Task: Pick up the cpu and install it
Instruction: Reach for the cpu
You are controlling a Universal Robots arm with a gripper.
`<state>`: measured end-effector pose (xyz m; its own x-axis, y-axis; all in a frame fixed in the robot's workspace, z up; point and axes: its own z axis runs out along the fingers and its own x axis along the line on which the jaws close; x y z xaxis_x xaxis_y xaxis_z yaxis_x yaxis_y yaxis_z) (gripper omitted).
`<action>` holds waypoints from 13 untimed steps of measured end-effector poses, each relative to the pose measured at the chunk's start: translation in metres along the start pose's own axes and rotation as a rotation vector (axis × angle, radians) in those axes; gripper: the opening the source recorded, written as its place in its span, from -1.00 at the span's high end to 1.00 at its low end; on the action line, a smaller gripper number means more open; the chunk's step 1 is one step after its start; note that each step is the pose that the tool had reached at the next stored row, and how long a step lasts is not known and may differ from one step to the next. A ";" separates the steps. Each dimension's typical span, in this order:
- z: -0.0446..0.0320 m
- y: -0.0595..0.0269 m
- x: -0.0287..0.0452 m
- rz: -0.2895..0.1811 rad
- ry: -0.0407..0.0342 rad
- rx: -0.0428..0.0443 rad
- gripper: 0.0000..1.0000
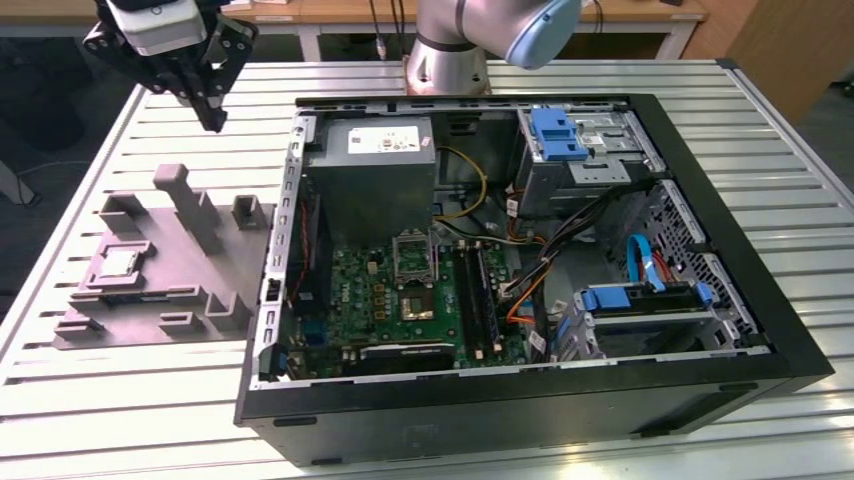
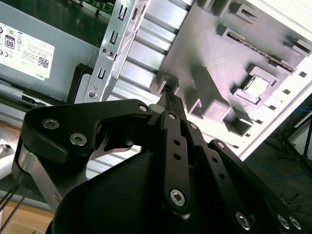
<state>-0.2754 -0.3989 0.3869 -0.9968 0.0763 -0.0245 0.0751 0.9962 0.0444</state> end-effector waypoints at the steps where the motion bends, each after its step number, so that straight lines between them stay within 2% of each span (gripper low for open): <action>1: 0.0000 0.0000 0.0002 0.000 0.0000 0.0000 0.79; 13: -0.0001 -0.0005 0.0061 0.000 0.0000 0.0000 0.79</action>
<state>-0.2815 -0.3989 0.3868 -0.9968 0.0762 -0.0244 0.0751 0.9962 0.0443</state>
